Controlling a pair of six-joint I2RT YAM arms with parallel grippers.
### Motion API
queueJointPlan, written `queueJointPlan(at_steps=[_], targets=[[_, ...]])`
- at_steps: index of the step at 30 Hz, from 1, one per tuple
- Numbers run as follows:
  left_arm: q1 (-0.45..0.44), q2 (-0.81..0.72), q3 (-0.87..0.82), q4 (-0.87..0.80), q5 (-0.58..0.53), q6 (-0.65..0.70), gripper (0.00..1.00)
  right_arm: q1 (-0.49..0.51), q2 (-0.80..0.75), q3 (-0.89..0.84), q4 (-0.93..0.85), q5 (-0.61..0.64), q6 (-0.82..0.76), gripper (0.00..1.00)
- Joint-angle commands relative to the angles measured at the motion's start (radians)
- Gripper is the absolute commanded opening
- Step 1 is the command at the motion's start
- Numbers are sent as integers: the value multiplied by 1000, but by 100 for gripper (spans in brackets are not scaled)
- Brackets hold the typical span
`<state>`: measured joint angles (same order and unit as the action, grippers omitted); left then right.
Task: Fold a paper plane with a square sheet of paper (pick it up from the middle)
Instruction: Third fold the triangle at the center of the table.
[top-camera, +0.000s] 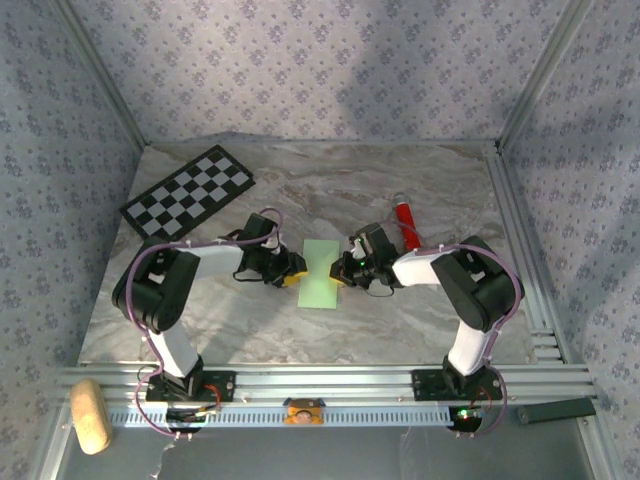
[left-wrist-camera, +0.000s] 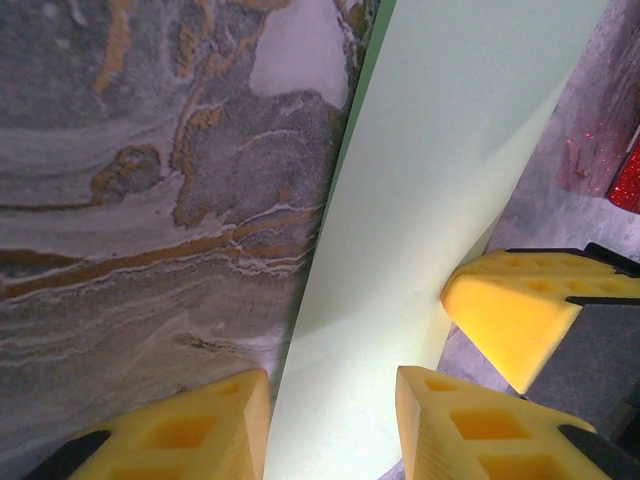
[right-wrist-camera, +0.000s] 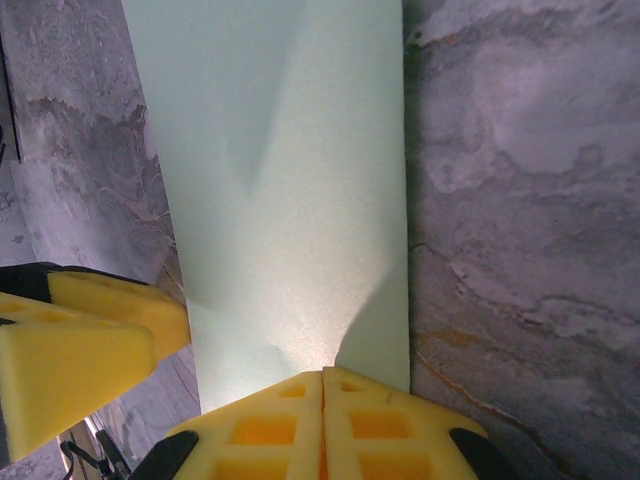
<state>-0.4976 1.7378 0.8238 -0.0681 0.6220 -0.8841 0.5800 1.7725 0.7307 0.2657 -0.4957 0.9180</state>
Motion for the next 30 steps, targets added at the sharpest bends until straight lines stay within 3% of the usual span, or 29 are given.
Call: queueJointPlan(at_steps=[1,17,30], targets=[[-19,40,3,59,48,-4,37,0,38,-42,-89,40,9,9],[-18,10,-12,68,25,-8,34,6,36,-47,-82,46,13,9],[4,-8,-43,205,67,-69,35,5,41,-43,-77,40,12,9]])
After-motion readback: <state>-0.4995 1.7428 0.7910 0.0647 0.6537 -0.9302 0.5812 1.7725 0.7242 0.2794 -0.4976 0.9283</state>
